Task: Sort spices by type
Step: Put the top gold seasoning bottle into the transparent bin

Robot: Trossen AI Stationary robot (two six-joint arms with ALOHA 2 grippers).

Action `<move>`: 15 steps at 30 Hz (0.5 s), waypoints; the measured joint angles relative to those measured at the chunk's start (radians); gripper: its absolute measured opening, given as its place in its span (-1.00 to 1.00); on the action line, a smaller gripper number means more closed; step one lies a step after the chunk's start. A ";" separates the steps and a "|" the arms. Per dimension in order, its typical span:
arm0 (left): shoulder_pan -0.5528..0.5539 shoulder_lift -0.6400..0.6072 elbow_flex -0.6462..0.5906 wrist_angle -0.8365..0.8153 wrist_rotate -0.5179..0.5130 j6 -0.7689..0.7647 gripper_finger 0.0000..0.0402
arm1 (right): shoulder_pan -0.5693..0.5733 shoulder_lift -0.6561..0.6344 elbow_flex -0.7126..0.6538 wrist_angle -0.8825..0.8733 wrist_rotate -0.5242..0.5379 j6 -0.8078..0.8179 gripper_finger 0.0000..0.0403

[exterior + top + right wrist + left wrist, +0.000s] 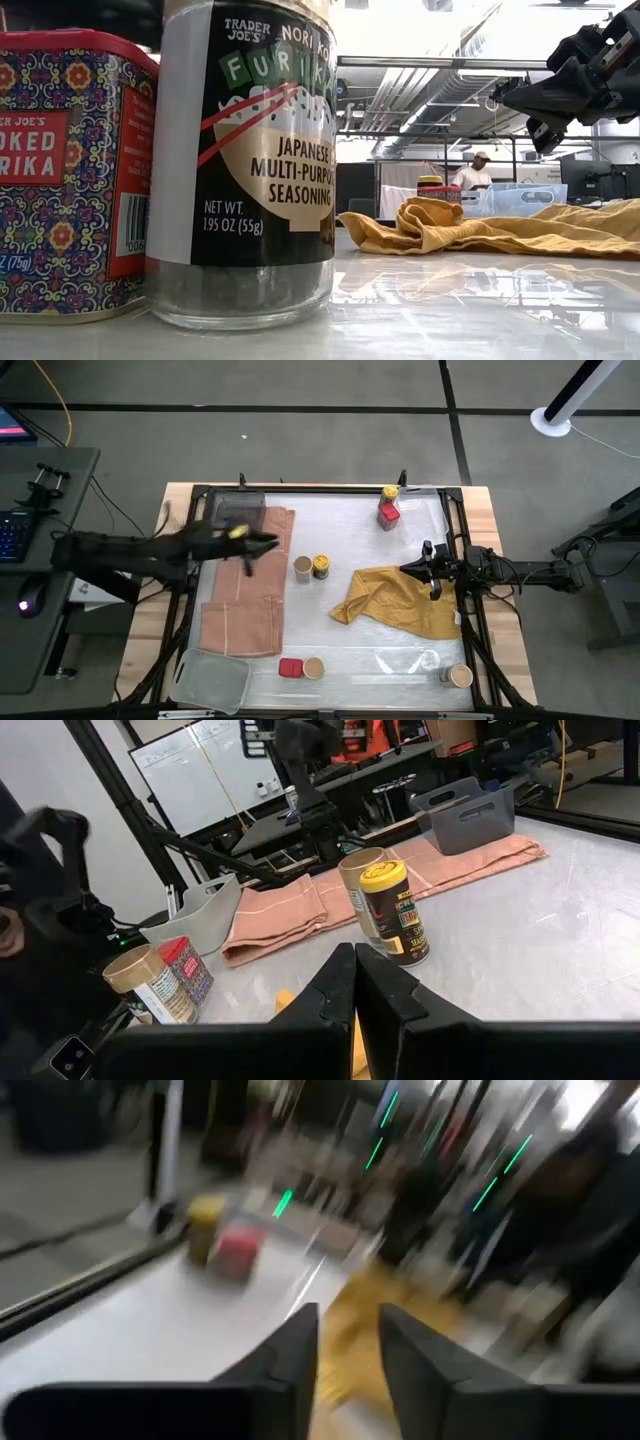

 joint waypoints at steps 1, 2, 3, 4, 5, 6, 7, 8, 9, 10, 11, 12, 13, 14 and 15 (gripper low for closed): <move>0.013 0.063 0.078 -0.100 0.005 0.015 -0.34 | 0.000 0.000 0.000 0.000 0.000 0.000 -1.00; 0.027 0.119 0.157 -0.193 0.021 0.038 -0.26 | 0.000 0.000 0.000 0.000 0.000 0.000 -1.00; 0.038 0.171 0.238 -0.286 0.038 0.071 -0.18 | 0.000 0.000 0.000 0.000 0.000 0.000 -1.00; 0.049 0.219 0.315 -0.383 0.055 0.111 -0.11 | 0.000 0.000 0.000 0.000 0.000 0.000 -1.00; 0.057 0.267 0.386 -0.474 0.070 0.145 -0.03 | 0.000 0.000 0.000 0.000 0.000 0.000 -1.00; 0.064 0.311 0.454 -0.559 0.081 0.169 0.03 | 0.000 0.000 0.000 0.000 0.000 0.000 -1.00; 0.072 0.354 0.515 -0.640 0.088 0.189 0.10 | 0.000 0.000 0.000 0.000 0.000 0.000 -1.00; 0.079 0.392 0.568 -0.709 0.095 0.205 0.15 | 0.000 0.000 0.000 0.000 0.000 0.000 -1.00; 0.083 0.427 0.617 -0.770 0.098 0.214 0.20 | 0.000 0.000 0.000 0.000 0.000 0.000 -1.00; 0.088 0.455 0.655 -0.812 0.103 0.216 0.25 | 0.000 0.000 0.000 0.000 0.000 0.000 -1.00; 0.091 0.479 0.682 -0.840 0.115 0.207 0.29 | 0.000 0.000 0.000 0.000 0.000 0.000 -1.00; 0.094 0.499 0.696 -0.854 0.138 0.197 0.33 | 0.000 0.000 0.000 0.000 0.000 0.000 -1.00; 0.094 0.515 0.700 -0.860 0.171 0.188 0.35 | 0.000 0.000 0.000 0.000 0.000 0.000 -1.00; 0.094 0.529 0.697 -0.864 0.203 0.185 0.38 | 0.000 0.000 0.000 0.000 0.000 0.000 -1.00; 0.093 0.539 0.689 -0.864 0.228 0.182 0.39 | 0.000 0.000 0.000 0.000 0.000 0.000 -1.00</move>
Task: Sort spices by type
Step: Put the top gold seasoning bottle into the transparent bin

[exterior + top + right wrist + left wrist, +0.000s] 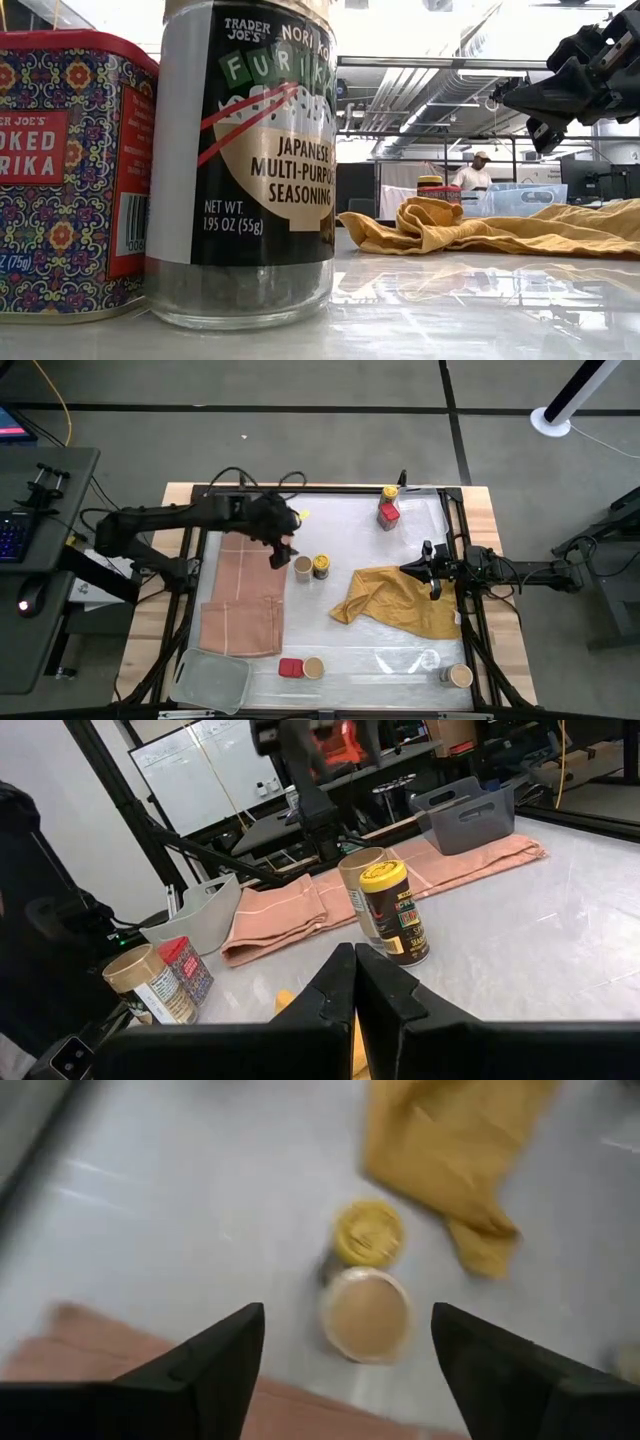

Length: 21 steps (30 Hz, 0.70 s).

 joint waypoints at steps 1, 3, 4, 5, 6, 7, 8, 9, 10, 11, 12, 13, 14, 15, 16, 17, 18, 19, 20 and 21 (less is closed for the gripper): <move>-0.004 0.006 -0.010 0.000 0.016 -0.002 0.40 | 0.000 0.000 0.000 0.000 0.000 0.000 -1.00; -0.020 0.009 -0.043 0.017 0.025 -0.006 0.42 | 0.000 0.000 0.000 0.000 0.000 0.000 -1.00; -0.025 0.009 -0.062 0.037 0.024 0.003 0.42 | 0.000 0.000 0.000 0.000 0.000 0.000 -1.00; -0.033 0.009 -0.082 0.062 0.024 0.014 0.42 | 0.000 0.000 0.000 0.000 0.000 0.000 -1.00; -0.039 0.009 -0.101 0.092 0.023 0.021 0.42 | 0.000 0.000 0.000 0.000 0.000 0.000 -1.00; -0.046 0.010 -0.118 0.119 0.022 0.028 0.42 | 0.000 0.000 0.000 0.000 0.000 0.000 -1.00; -0.052 0.010 -0.133 0.141 0.021 0.041 0.42 | 0.000 0.000 0.000 0.000 0.000 0.000 -1.00; -0.058 0.010 -0.147 0.159 0.019 0.064 0.42 | 0.000 0.000 0.000 0.000 0.000 0.000 -1.00; -0.065 0.010 -0.164 0.176 0.004 0.095 0.42 | 0.000 0.000 0.000 0.000 0.000 0.000 -1.00; -0.070 0.009 -0.182 0.191 -0.017 0.126 0.42 | 0.000 0.000 0.000 0.000 0.000 0.000 -1.00; -0.074 0.010 -0.201 0.207 -0.042 0.157 0.42 | 0.000 0.000 0.000 0.000 0.000 0.000 -1.00; -0.077 0.011 -0.215 0.217 -0.064 0.185 0.42 | 0.000 0.000 0.000 0.000 0.000 0.000 -1.00; -0.077 0.012 -0.223 0.230 -0.078 0.204 0.42 | 0.000 0.000 0.000 0.000 0.000 0.000 -1.00; -0.076 0.012 -0.230 0.252 -0.083 0.207 0.42 | 0.000 0.000 0.000 0.000 0.000 0.000 -1.00; -0.075 0.011 -0.233 0.271 -0.082 0.204 0.42 | 0.000 0.000 0.000 0.000 0.000 0.000 -1.00; -0.074 0.010 -0.235 0.282 -0.080 0.198 0.42 | 0.000 0.000 0.000 0.000 0.000 0.000 -1.00; -0.073 0.010 -0.238 0.287 -0.078 0.196 0.42 | 0.000 0.000 0.000 0.000 0.000 0.000 -1.00; -0.073 0.010 -0.239 0.286 -0.078 0.193 0.42 | 0.000 0.000 0.000 0.000 0.000 0.000 -1.00; -0.073 0.010 -0.240 0.289 -0.080 0.182 0.42 | 0.000 0.000 0.000 0.000 0.000 0.000 -1.00; -0.073 0.010 -0.240 0.300 -0.084 0.163 0.42 | 0.000 0.000 0.000 0.000 0.000 0.000 -1.00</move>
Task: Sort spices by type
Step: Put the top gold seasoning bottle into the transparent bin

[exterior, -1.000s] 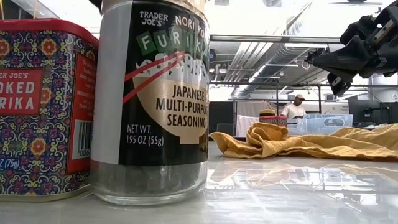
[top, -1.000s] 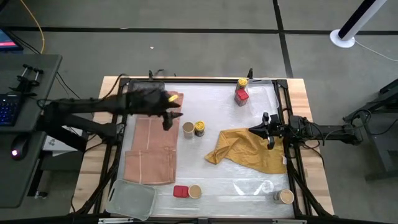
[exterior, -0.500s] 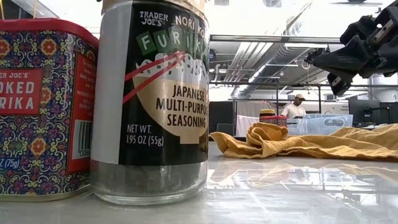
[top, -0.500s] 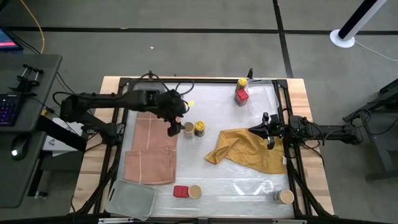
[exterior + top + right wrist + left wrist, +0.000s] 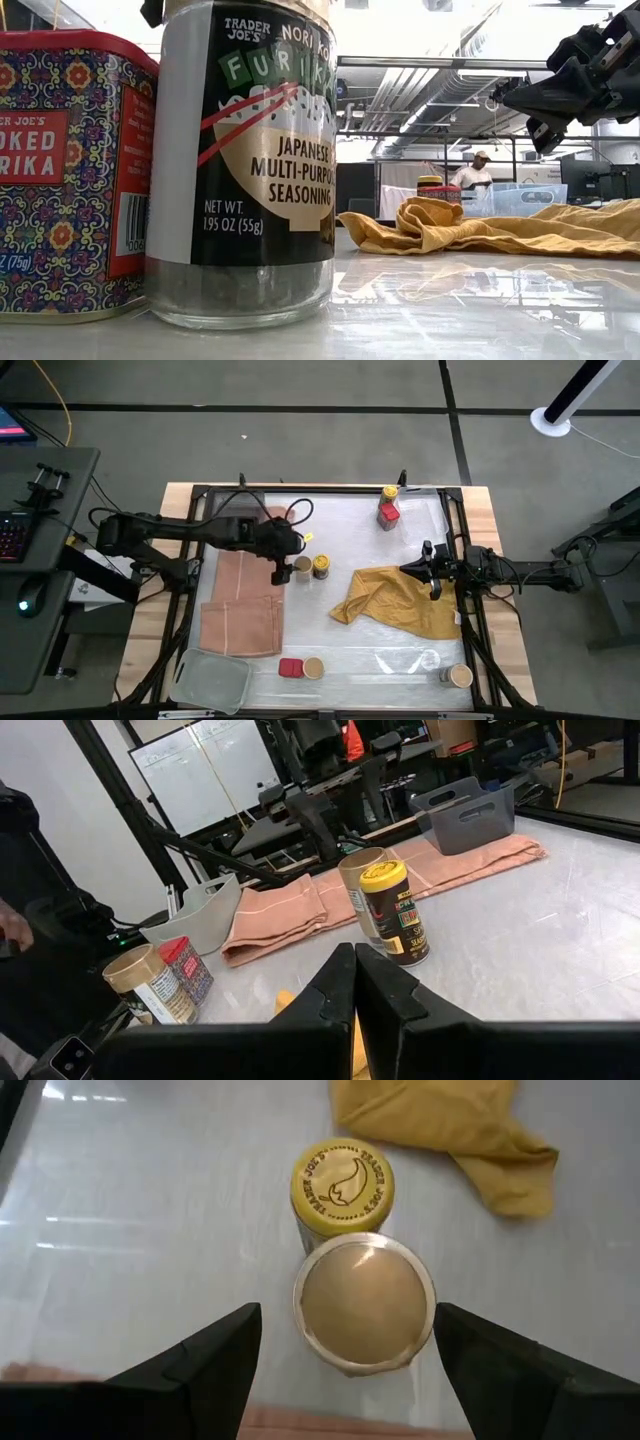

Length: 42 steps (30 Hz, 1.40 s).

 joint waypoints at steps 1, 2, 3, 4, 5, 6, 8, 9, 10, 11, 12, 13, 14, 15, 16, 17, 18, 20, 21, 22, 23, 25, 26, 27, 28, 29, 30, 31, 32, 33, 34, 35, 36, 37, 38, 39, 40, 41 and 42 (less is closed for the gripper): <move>0.000 -0.004 0.000 0.016 -0.005 -0.028 0.42 | 0.000 0.000 0.000 0.000 0.000 0.000 -1.00; 0.000 -0.007 0.000 0.027 -0.007 -0.061 0.42 | 0.000 0.000 0.000 0.000 0.000 0.000 -1.00; 0.000 -0.009 0.001 0.033 -0.010 -0.089 0.42 | 0.000 0.000 0.000 0.000 0.000 0.000 -1.00; 0.000 -0.011 0.002 0.034 -0.013 -0.109 0.42 | 0.000 0.000 0.000 0.000 0.000 0.000 -1.00; 0.000 -0.012 0.002 0.028 -0.017 -0.118 0.42 | 0.000 0.000 0.000 0.000 0.000 0.000 -1.00; 0.000 -0.012 0.001 0.019 -0.020 -0.117 0.42 | 0.000 0.000 0.000 0.000 0.000 0.000 -1.00; 0.000 -0.013 0.001 0.019 -0.021 -0.094 0.42 | 0.000 0.000 0.000 0.000 0.000 0.000 -1.00; 0.000 -0.014 0.001 0.026 -0.021 -0.073 0.42 | 0.000 0.000 0.000 0.000 0.000 0.000 -1.00; 0.000 -0.014 0.001 0.031 -0.021 -0.057 0.42 | 0.000 0.001 0.000 0.000 0.000 0.000 -1.00; 0.001 -0.014 0.001 0.032 -0.020 -0.052 0.42 | 0.000 0.001 0.000 0.000 0.000 0.000 -1.00; 0.002 -0.014 0.001 0.032 -0.020 -0.054 0.42 | 0.000 0.001 0.000 0.000 0.000 0.000 -1.00; 0.004 -0.014 0.001 0.032 -0.014 -0.058 0.42 | 0.000 0.001 0.000 0.000 0.000 0.000 -1.00; 0.008 -0.014 0.001 0.032 -0.004 -0.058 0.43 | 0.000 0.001 0.000 0.000 0.000 0.000 -1.00; 0.012 -0.014 0.001 0.032 0.008 -0.059 0.44 | 0.000 0.001 0.000 0.000 0.000 0.000 -1.00; 0.017 -0.014 0.001 0.032 0.020 -0.064 0.46 | 0.000 0.001 0.000 0.000 0.000 0.000 -1.00; 0.023 -0.014 0.001 0.032 0.033 -0.066 0.49 | 0.000 0.001 0.000 0.000 0.000 0.000 -1.00; 0.029 -0.010 0.001 0.032 0.037 -0.066 0.53 | 0.000 0.001 0.000 0.000 0.000 0.000 -1.00; 0.042 -0.004 0.001 0.029 0.040 -0.066 0.61 | 0.000 0.001 0.000 0.000 0.000 0.000 -1.00; 0.049 -0.003 0.001 0.021 0.045 -0.066 0.65 | 0.000 0.001 0.000 0.000 0.000 0.000 -1.00; 0.055 -0.003 0.001 0.015 0.055 -0.066 0.70 | 0.000 0.001 0.000 0.000 0.000 0.000 -1.00; 0.059 -0.002 0.001 0.017 0.066 -0.066 0.75 | 0.000 0.001 0.000 0.000 0.000 0.000 -1.00; 0.061 0.002 0.002 0.023 0.078 -0.056 0.82 | 0.000 0.001 0.000 0.000 0.000 0.000 -1.00; 0.061 0.003 0.002 0.023 0.078 -0.048 0.85 | 0.000 0.001 0.000 0.000 0.000 0.000 -1.00; 0.059 0.004 0.002 0.022 0.080 -0.051 0.86 | 0.000 0.001 0.000 0.000 0.000 0.000 -1.00; 0.056 0.000 0.002 0.022 0.080 -0.066 0.87 | 0.000 0.001 0.000 0.000 0.000 0.000 -1.00; 0.054 -0.003 0.002 0.023 0.080 -0.086 0.87 | 0.000 0.001 0.000 0.000 0.000 0.000 -1.00; 0.052 -0.005 0.002 0.023 0.080 -0.113 0.87 | 0.000 0.001 0.000 0.000 0.000 0.000 -1.00; 0.051 -0.005 0.002 0.024 0.080 -0.130 0.87 | 0.000 0.001 0.000 0.000 0.000 0.000 -1.00; 0.051 -0.004 0.002 0.024 0.080 -0.138 0.87 | 0.000 0.001 0.000 0.000 0.000 0.000 -1.00; 0.052 -0.004 0.002 0.023 0.080 -0.139 0.88 | 0.000 0.001 0.000 0.000 0.000 0.000 -1.00; 0.054 -0.004 0.002 0.024 0.080 -0.137 0.88 | 0.000 0.001 0.000 0.000 0.000 0.000 -1.00; 0.055 -0.001 0.002 0.028 0.080 -0.131 0.88 | 0.000 0.001 0.000 0.000 0.000 0.000 -1.00; 0.055 0.004 0.002 0.033 0.080 -0.130 0.88 | 0.000 0.001 0.000 0.000 0.000 0.000 -1.00; 0.055 0.007 0.002 0.032 0.088 -0.132 0.88 | 0.000 0.001 0.000 0.000 0.000 0.000 -1.00; 0.055 0.011 0.001 0.030 0.094 -0.137 0.88 | 0.000 0.001 0.000 0.000 0.000 0.000 -1.00; 0.055 0.015 0.000 0.037 0.099 -0.135 0.88 | 0.000 0.001 0.000 0.000 0.000 0.000 -1.00; 0.051 0.018 0.001 0.047 0.104 -0.123 0.88 | 0.000 0.001 0.000 0.000 0.000 0.000 -1.00; 0.047 0.022 0.001 0.046 0.111 -0.098 0.88 | 0.000 0.001 0.000 0.000 0.000 0.000 -1.00; 0.039 0.030 0.001 0.041 0.113 -0.066 0.88 | 0.000 0.003 0.000 0.000 0.000 0.000 -1.00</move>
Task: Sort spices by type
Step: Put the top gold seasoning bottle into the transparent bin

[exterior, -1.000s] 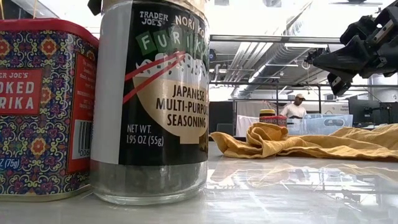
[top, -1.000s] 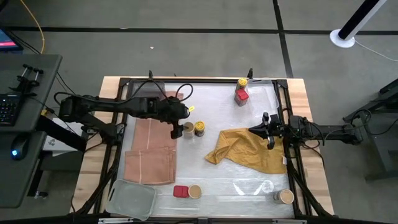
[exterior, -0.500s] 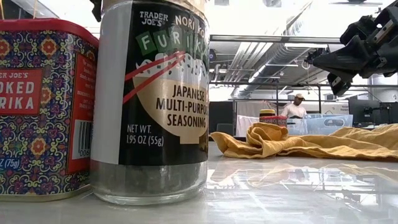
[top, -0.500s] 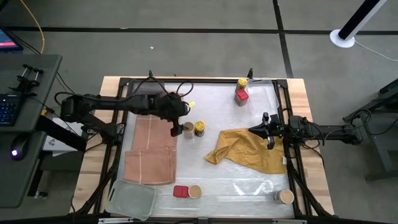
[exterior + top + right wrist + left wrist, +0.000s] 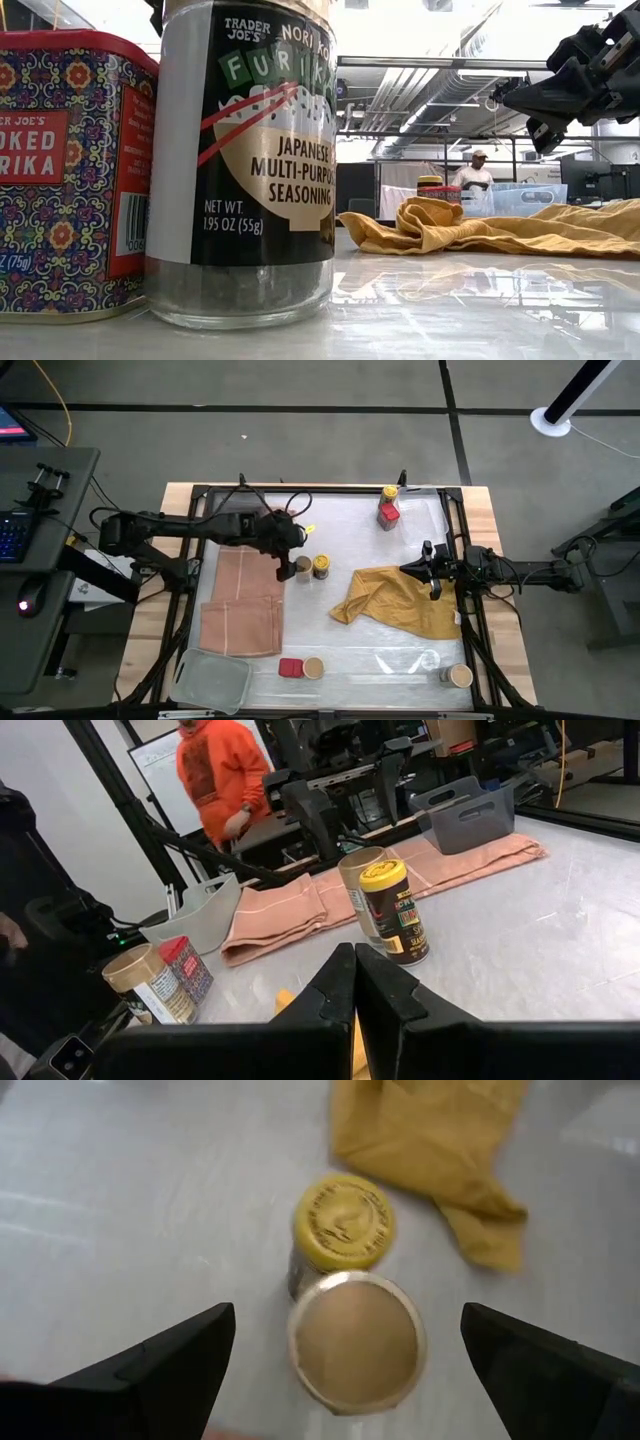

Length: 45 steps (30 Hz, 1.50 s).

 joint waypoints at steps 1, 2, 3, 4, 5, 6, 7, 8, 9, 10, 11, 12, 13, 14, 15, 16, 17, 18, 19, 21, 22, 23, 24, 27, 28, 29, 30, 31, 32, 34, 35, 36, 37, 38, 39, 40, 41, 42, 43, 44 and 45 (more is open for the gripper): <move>-0.010 0.008 0.000 -0.001 0.000 0.028 0.88 | 0.000 0.001 0.000 0.000 0.000 0.000 -1.00; -0.022 0.018 0.000 -0.002 0.001 0.053 0.88 | 0.000 0.002 0.000 0.000 0.000 0.000 -1.00; -0.033 0.026 0.000 -0.002 0.002 0.076 0.88 | 0.000 0.005 0.000 0.000 0.000 0.000 -1.00; -0.044 0.032 0.000 -0.002 0.001 0.094 0.88 | 0.000 0.006 0.000 0.000 0.000 0.000 -1.00; -0.055 0.040 0.000 -0.001 -0.004 0.104 0.88 | 0.000 0.007 0.000 0.000 0.000 0.000 -1.00; -0.065 0.049 0.000 0.001 -0.020 0.113 0.88 | 0.000 0.008 0.000 0.000 0.000 0.000 -1.00; -0.072 0.057 0.000 0.003 -0.048 0.125 0.88 | 0.000 0.008 0.000 0.000 0.000 0.000 -1.00; -0.077 0.066 0.002 0.009 -0.073 0.125 0.88 | 0.000 0.009 0.000 0.000 0.000 0.000 -1.00; -0.082 0.072 0.002 0.013 -0.097 0.126 0.88 | 0.000 0.009 0.000 0.000 0.000 0.000 -1.00; -0.083 0.079 0.003 0.017 -0.122 0.126 0.88 | 0.000 0.009 0.000 0.000 0.000 0.000 -1.00; -0.083 0.085 0.003 0.018 -0.137 0.127 0.88 | 0.000 0.009 0.000 0.000 0.000 0.000 -1.00; -0.083 0.088 0.003 0.020 -0.152 0.127 0.88 | 0.000 0.009 0.000 0.000 0.000 0.000 -1.00; -0.083 0.092 0.003 0.019 -0.166 0.126 0.88 | 0.000 0.009 0.000 0.000 0.000 0.000 -1.00; -0.082 0.094 0.003 0.021 -0.171 0.124 0.88 | 0.000 0.009 0.000 0.000 0.000 0.000 -1.00; -0.081 0.094 0.003 0.022 -0.172 0.122 0.88 | 0.000 0.009 0.000 0.000 0.000 0.000 -1.00; -0.081 0.093 0.003 0.012 -0.170 0.118 0.88 | 0.000 0.009 0.000 0.000 0.000 0.000 -1.00; -0.082 0.092 0.005 -0.002 -0.161 0.117 0.88 | 0.000 0.009 0.000 0.000 0.000 0.000 -1.00; -0.086 0.089 0.010 -0.003 -0.157 0.116 0.88 | 0.000 0.009 0.000 0.000 0.000 0.000 -1.00; -0.089 0.084 0.016 0.006 -0.157 0.117 0.88 | 0.000 0.009 0.000 0.000 0.000 0.000 -1.00; -0.092 0.067 0.024 0.017 -0.157 0.119 0.88 | 0.000 0.009 0.000 0.000 0.000 0.000 -1.00; -0.093 0.061 0.025 0.017 -0.157 0.119 0.88 | 0.000 0.009 0.000 0.000 0.000 0.000 -1.00; -0.093 0.060 0.025 0.018 -0.158 0.120 0.88 | 0.000 0.009 0.000 0.000 0.000 0.000 -1.00; -0.093 0.060 0.025 0.017 -0.158 0.120 0.88 | 0.000 0.009 0.000 0.000 0.000 0.000 -1.00; -0.093 0.057 0.024 0.000 -0.160 0.133 0.88 | 0.000 0.009 0.000 0.000 0.000 0.000 -1.00; -0.093 0.057 0.024 -0.008 -0.159 0.143 0.88 | 0.000 0.009 0.000 0.000 0.000 0.000 -1.00; -0.093 0.057 0.024 -0.019 -0.154 0.162 0.88 | 0.000 0.009 0.000 0.000 0.000 0.000 -1.00; -0.093 0.057 0.024 -0.032 -0.145 0.191 0.88 | 0.000 0.009 0.000 0.000 0.000 0.000 -1.00; -0.096 0.057 0.024 -0.040 -0.134 0.225 0.88 | 0.000 0.009 0.000 0.000 0.000 0.000 -1.00; -0.099 0.057 0.024 -0.048 -0.130 0.265 0.88 | 0.000 0.009 0.000 0.000 0.000 0.000 -1.00; -0.107 0.057 0.024 -0.085 -0.127 0.354 0.88 | 0.000 0.009 0.000 0.000 0.000 0.000 -1.00; -0.110 0.057 0.024 -0.109 -0.126 0.395 0.88 | 0.000 0.009 0.000 0.000 0.000 0.000 -1.00; -0.114 0.057 0.024 -0.128 -0.125 0.431 0.88 | 0.000 0.009 0.000 0.000 0.000 0.000 -1.00; -0.118 0.058 0.024 -0.145 -0.120 0.466 0.88 | 0.000 0.009 0.000 0.000 0.000 0.000 -1.00; -0.122 0.061 0.024 -0.157 -0.108 0.500 0.88 | 0.000 0.009 0.000 0.000 0.000 0.000 -1.00; -0.127 0.062 0.024 -0.167 -0.093 0.530 0.88 | 0.000 0.009 0.000 0.000 0.000 0.000 -1.00; -0.132 0.064 0.024 -0.177 -0.081 0.557 0.88 | 0.000 0.009 0.000 0.000 0.000 0.000 -1.00; -0.139 0.068 0.024 -0.179 -0.076 0.579 0.88 | 0.000 0.009 0.000 0.000 0.000 0.000 -1.00; -0.146 0.072 0.024 -0.172 -0.076 0.599 0.88 | 0.000 0.009 0.000 0.000 0.000 0.000 -1.00; -0.151 0.077 0.024 -0.166 -0.077 0.619 0.88 | 0.000 0.009 0.000 0.000 0.000 0.000 -1.00; -0.156 0.085 0.024 -0.167 -0.079 0.634 0.88 | 0.000 0.009 0.000 0.000 0.000 0.000 -1.00; -0.160 0.094 0.024 -0.168 -0.084 0.640 0.88 | 0.000 0.010 0.000 0.000 0.000 0.000 -1.00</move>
